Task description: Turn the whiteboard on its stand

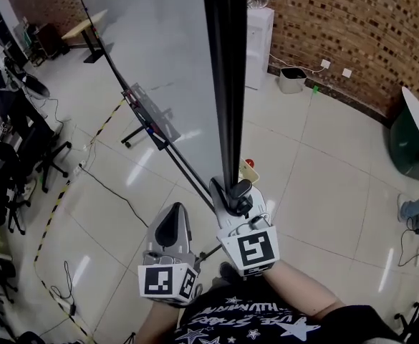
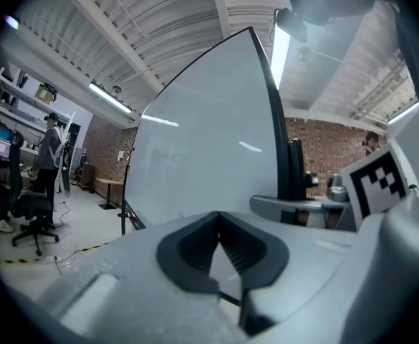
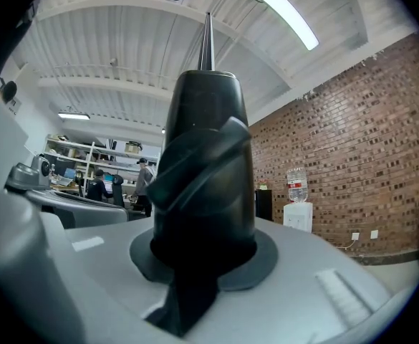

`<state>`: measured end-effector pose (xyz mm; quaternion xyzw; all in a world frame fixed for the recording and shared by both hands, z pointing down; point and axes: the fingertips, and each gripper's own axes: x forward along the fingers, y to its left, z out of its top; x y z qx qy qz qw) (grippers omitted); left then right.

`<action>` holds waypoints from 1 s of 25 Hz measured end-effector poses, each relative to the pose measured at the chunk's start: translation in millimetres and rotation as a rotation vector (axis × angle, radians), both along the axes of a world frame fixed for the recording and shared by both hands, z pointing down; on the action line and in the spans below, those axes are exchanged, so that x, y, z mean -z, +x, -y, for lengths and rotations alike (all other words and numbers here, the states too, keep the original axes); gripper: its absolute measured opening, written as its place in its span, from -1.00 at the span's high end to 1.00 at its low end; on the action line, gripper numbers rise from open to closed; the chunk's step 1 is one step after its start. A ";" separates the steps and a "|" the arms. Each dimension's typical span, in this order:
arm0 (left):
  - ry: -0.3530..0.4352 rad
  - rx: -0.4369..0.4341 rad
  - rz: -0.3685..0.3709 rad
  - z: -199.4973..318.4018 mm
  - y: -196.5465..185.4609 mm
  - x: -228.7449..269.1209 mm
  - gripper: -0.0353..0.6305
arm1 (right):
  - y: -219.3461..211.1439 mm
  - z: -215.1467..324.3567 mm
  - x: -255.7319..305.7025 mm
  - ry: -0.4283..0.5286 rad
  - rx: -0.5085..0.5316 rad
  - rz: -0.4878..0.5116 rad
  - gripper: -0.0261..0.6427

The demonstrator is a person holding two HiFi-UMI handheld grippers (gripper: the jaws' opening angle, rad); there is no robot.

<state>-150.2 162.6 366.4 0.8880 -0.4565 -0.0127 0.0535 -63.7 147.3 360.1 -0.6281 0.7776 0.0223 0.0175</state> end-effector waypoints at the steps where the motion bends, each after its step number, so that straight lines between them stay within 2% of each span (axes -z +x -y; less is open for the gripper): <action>1: 0.003 -0.001 -0.002 -4.1 1.0 -0.1 0.88 | -1.5 -7.2 -1.0 0.001 -0.001 -0.005 0.68; 12: -0.024 0.023 0.005 -34.3 20.3 5.9 0.88 | -9.2 -35.3 -3.0 -0.034 0.016 0.000 0.67; 18: -0.023 0.069 -0.003 -30.7 13.7 7.2 0.88 | -8.8 -31.1 -5.5 -0.024 0.030 0.000 0.67; 25: 0.001 0.078 -0.006 -27.5 11.2 8.8 0.88 | -12.0 -29.8 -5.8 -0.029 0.068 -0.010 0.67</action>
